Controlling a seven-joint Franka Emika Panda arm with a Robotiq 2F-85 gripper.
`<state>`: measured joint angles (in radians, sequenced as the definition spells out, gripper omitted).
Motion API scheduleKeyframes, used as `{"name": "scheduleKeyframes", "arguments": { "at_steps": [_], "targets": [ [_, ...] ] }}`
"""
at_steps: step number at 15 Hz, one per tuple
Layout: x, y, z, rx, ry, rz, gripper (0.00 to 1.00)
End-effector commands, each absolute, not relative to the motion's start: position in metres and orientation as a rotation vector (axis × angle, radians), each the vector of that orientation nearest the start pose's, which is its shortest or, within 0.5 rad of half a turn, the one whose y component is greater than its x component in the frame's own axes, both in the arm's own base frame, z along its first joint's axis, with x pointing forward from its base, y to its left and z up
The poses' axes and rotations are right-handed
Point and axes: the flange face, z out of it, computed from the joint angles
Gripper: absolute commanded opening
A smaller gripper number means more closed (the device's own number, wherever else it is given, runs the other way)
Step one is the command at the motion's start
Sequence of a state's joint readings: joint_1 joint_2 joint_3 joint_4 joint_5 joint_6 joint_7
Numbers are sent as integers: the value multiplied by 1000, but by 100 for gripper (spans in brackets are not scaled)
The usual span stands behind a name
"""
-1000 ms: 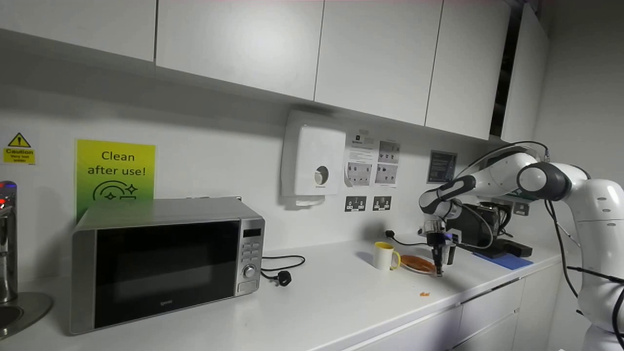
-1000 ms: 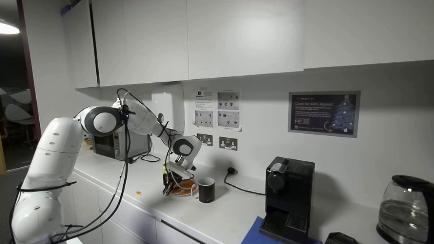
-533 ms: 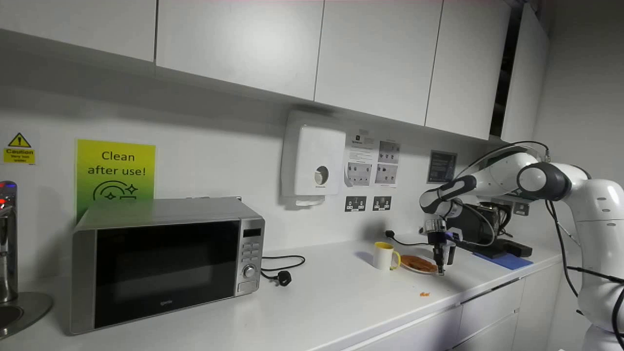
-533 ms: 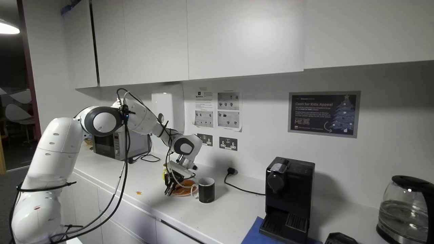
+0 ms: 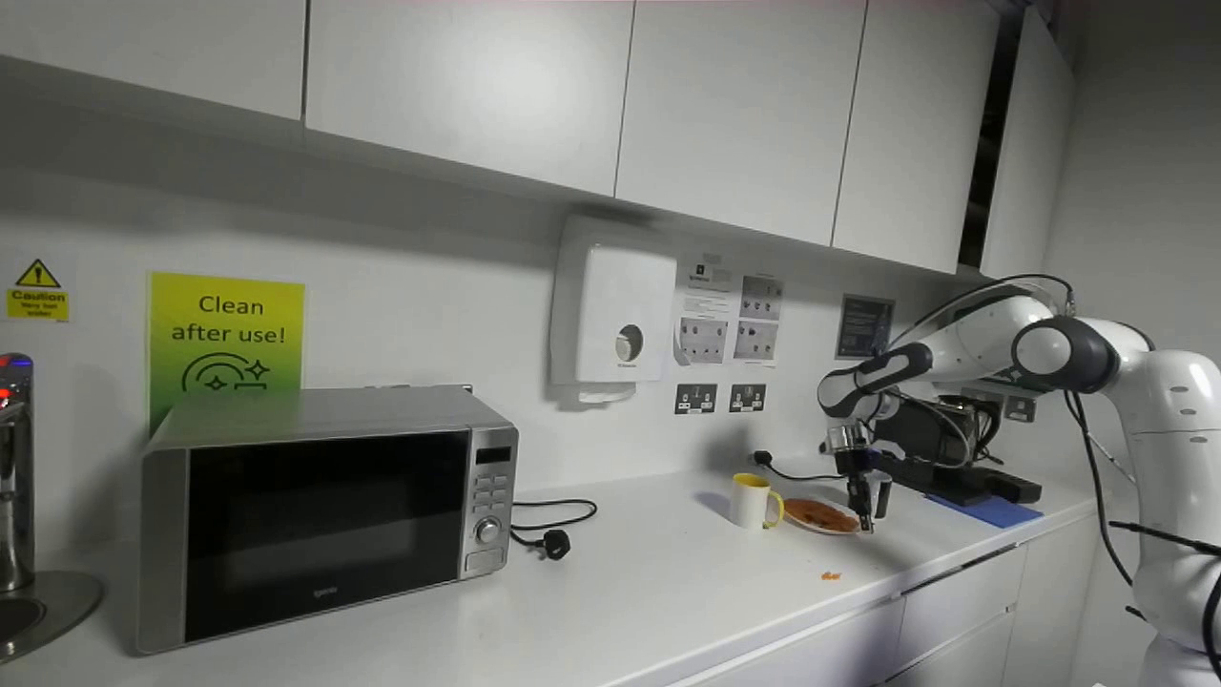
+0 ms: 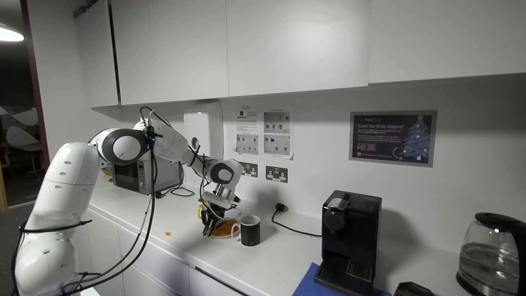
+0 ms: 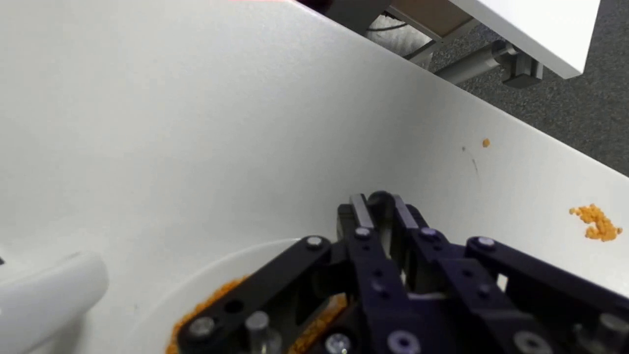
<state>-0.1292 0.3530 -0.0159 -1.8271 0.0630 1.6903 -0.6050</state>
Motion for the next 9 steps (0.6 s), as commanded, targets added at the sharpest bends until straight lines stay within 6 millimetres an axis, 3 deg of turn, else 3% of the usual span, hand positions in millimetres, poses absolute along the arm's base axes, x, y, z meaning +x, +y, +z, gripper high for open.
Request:
{"name": "scheduleKeyframes", "arguments": {
  "at_steps": [1,9],
  "targets": [
    [569,-77,326,-2839,-562,708,3],
    [572,-73,338,-2954,-509,817,3]
  ]
}}
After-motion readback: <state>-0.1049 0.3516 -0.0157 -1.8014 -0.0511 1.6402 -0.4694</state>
